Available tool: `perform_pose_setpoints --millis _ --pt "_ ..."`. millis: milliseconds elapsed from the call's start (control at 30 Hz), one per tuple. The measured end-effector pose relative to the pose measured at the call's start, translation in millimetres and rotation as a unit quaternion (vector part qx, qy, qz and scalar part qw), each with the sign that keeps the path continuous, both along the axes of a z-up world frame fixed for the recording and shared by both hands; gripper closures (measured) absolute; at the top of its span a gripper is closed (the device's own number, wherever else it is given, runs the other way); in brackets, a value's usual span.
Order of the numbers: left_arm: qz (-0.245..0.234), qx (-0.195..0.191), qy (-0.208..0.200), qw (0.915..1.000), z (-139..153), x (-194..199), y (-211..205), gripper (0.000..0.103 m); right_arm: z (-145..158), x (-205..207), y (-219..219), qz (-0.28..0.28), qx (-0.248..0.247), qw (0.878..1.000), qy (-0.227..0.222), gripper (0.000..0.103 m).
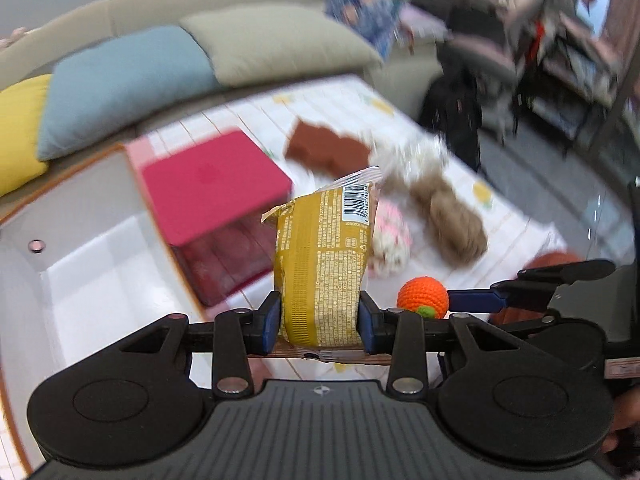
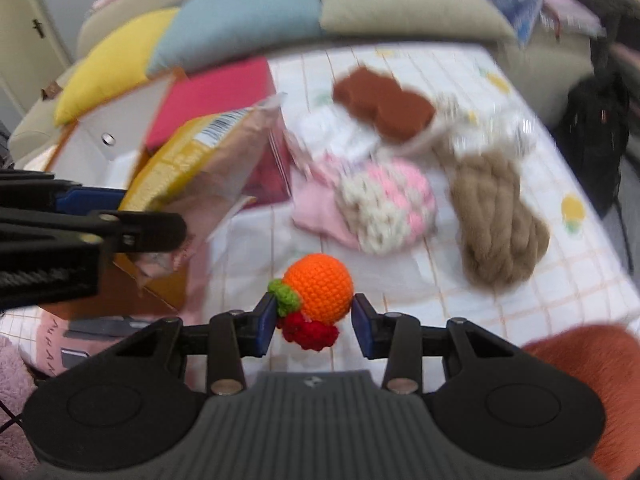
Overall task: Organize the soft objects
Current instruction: 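Lift and carry the fruit and snack bag over the white box with both grippers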
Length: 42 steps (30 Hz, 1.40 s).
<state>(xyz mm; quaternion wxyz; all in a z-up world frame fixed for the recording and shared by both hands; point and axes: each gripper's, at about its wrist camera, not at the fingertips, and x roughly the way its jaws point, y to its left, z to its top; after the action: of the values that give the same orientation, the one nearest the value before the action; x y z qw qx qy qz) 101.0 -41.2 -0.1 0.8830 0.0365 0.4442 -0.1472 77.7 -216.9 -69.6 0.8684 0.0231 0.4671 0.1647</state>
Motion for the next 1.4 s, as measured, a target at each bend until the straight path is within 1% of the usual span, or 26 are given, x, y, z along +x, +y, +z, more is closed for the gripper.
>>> perform_pose_setpoints --millis 133,200,267,333,400,500,533,600,767,867,933,1000,1100,1233,1400 --pt "0.049 -0.029 -0.043 0.9975 29 -13 28 0.059 33 -2 8 0.020 -0.002 0.998 -0.057 0.063" --pt "0.073 -0.040 -0.053 0.9952 38 -17 45 0.059 50 -2 16 0.034 0.004 0.996 -0.083 0.063" --pt "0.099 -0.039 -0.057 0.9927 42 -17 60 0.059 65 1 29 0.058 0.010 0.992 -0.107 0.063" --pt "0.133 -0.030 -0.053 0.9892 40 -15 77 0.059 75 2 46 0.089 0.015 0.988 -0.122 0.063" --pt "0.163 -0.025 -0.037 0.9857 35 -12 94 0.059 82 4 66 0.124 0.015 0.984 -0.129 0.063" --pt "0.185 -0.016 -0.005 0.9827 23 -2 110 0.059 83 9 103 0.191 -0.010 0.972 -0.139 0.063" --pt "0.187 -0.011 0.004 0.9823 18 3 113 0.059 81 13 112 0.206 -0.018 0.969 -0.138 0.063" --pt "0.184 -0.001 0.018 0.9827 11 11 118 0.060 75 24 133 0.244 -0.029 0.962 -0.116 0.063" --pt "0.174 0.004 0.077 0.9817 -17 31 135 0.062 59 50 173 0.307 -0.068 0.946 -0.077 0.063" --pt "0.171 0.024 0.095 0.9804 -28 21 146 0.062 48 50 194 0.335 -0.096 0.936 -0.053 0.063" --pt "0.167 0.031 0.108 0.9796 -38 24 148 0.062 39 53 205 0.347 -0.117 0.930 -0.041 0.063" --pt "0.162 0.040 0.116 0.9791 -46 21 149 0.062 30 59 213 0.355 -0.127 0.926 -0.027 0.063" --pt "0.157 0.068 0.119 0.9781 -51 21 144 0.063 20 65 220 0.363 -0.140 0.921 -0.011 0.063" --pt "0.156 0.065 0.137 0.9759 -60 24 145 0.063 10 72 227 0.369 -0.148 0.917 0.003 0.063" --pt "0.163 0.053 0.146 0.9745 -58 26 148 0.061 7 70 230 0.375 -0.152 0.914 0.013 0.063"
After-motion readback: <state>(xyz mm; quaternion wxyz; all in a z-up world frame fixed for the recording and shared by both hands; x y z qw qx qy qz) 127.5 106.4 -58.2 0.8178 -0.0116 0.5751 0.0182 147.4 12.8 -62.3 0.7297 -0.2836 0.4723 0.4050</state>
